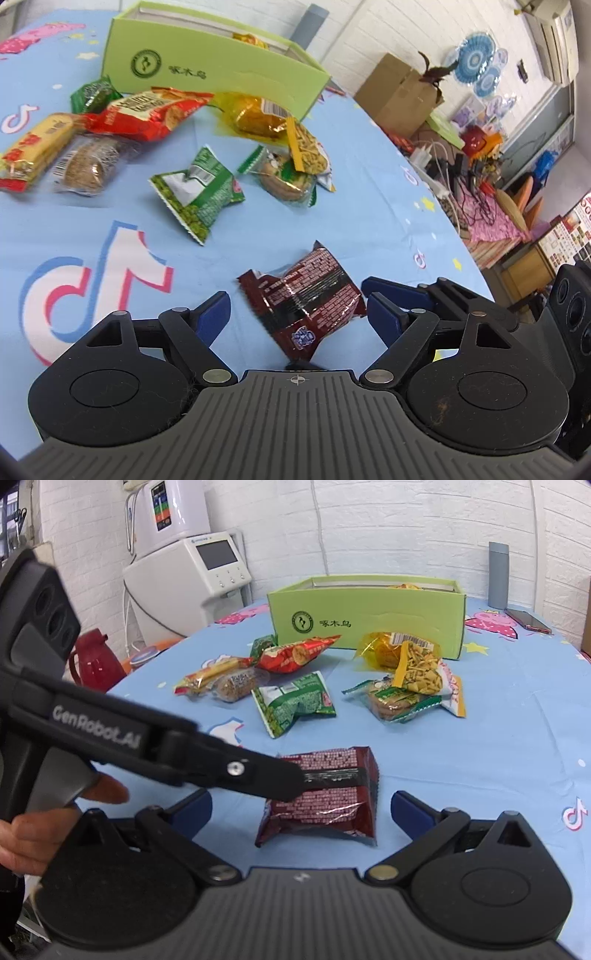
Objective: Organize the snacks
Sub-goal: 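Move the left tool down to the dark brown wrapped bar, then close the left tool on the dark brown bar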
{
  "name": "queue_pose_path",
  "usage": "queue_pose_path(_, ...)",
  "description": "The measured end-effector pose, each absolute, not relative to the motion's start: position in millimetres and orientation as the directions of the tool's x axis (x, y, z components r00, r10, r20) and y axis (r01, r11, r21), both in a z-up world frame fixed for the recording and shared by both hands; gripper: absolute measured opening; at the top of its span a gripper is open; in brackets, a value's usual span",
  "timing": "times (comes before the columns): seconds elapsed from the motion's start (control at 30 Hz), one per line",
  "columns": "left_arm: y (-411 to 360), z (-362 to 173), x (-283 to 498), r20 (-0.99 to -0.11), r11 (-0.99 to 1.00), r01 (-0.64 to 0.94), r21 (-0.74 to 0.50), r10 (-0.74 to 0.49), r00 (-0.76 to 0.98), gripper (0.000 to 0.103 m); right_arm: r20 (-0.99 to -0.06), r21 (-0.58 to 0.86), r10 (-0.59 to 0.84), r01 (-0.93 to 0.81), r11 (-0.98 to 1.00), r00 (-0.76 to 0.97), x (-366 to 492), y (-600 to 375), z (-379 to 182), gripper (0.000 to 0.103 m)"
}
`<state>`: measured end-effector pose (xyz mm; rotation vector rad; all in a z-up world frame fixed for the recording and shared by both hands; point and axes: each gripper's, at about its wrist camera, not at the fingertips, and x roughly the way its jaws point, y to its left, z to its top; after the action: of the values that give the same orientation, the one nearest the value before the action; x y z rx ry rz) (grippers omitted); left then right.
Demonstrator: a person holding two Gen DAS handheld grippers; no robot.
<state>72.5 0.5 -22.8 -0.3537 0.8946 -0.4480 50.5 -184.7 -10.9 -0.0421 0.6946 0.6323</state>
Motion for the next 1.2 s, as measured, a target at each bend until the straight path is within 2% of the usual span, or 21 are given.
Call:
queue_pose_path(0.2, -9.2, -28.1, 75.1, -0.686, 0.866, 0.224, -0.447, -0.492, 0.536, 0.067, -0.612, 0.171, 0.532, -0.559, 0.811, 0.585, 57.9, -180.3, -21.5, 0.102)
queue_pose_path(0.37, -15.0, -28.2, 82.4, -0.693, 0.868, 0.229, -0.441, -0.492, 0.528, 0.044, -0.597, 0.197, 0.565, -0.578, 0.792, 0.57, 54.5, -175.2, -25.7, 0.102)
queue_pose_path(0.53, -20.7, -23.6, 95.7, -0.709, 0.872, 0.254, -0.418, -0.488, 0.509, 0.036, -0.578, 0.225, 0.563, -0.548, 0.806, 0.59, 55.0, -179.5, -24.0, 0.102)
queue_pose_path(0.63, -23.1, -21.2, 103.7, -0.72, 0.884, 0.267, -0.384, -0.467, 0.513, 0.041, -0.569, 0.238, 0.566, -0.539, 0.808, 0.596, 58.2, -186.1, -23.6, 0.102)
queue_pose_path(0.67, -22.4, -21.8, 104.3, -0.721, 0.887, 0.264, -0.38, -0.463, 0.515, 0.046, -0.57, 0.233, 0.559, -0.534, 0.813, 0.602, 58.5, -188.3, -23.3, 0.102)
queue_pose_path(0.77, -19.5, -23.2, 101.4, -0.716, 0.889, 0.253, -0.383, -0.458, 0.526, 0.053, -0.56, 0.227, 0.54, -0.51, 0.829, 0.629, 57.8, -197.9, -19.4, 0.102)
queue_pose_path(0.97, -17.1, -26.2, 99.2, -0.71, 0.887, 0.238, -0.396, -0.46, 0.533, 0.052, -0.565, 0.189, 0.531, -0.528, 0.828, 0.631, 57.4, -189.9, -20.0, 0.102)
queue_pose_path(1.0, -17.5, -26.3, 99.2, -0.709, 0.886, 0.24, -0.396, -0.462, 0.534, 0.05, -0.571, 0.184, 0.528, -0.528, 0.829, 0.629, 57.8, -187.7, -22.5, 0.102)
queue_pose_path(1.1, -19.4, -29.4, 98.9, -0.691, 0.866, 0.266, -0.424, -0.498, 0.523, 0.026, -0.576, 0.167, 0.514, -0.524, 0.835, 0.636, 58.2, -184.2, -29.0, 0.1)
queue_pose_path(1.13, -19.0, -31.4, 99.2, -0.678, 0.847, 0.269, -0.458, -0.529, 0.511, 0.022, -0.581, 0.155, 0.51, -0.53, 0.834, 0.634, 57.2, -182.1, -28.6, 0.097)
queue_pose_path(1.17, -18.7, -31.5, 98.0, -0.669, 0.844, 0.264, -0.467, -0.533, 0.518, 0.02, -0.581, 0.158, 0.519, -0.539, 0.828, 0.627, 55.6, -181.3, -26.0, 0.087)
queue_pose_path(1.2, -19.1, -30.2, 97.5, -0.667, 0.845, 0.268, -0.463, -0.531, 0.522, 0.02, -0.582, 0.156, 0.507, -0.524, 0.837, 0.636, 55.4, -182.4, -22.6, 0.081)
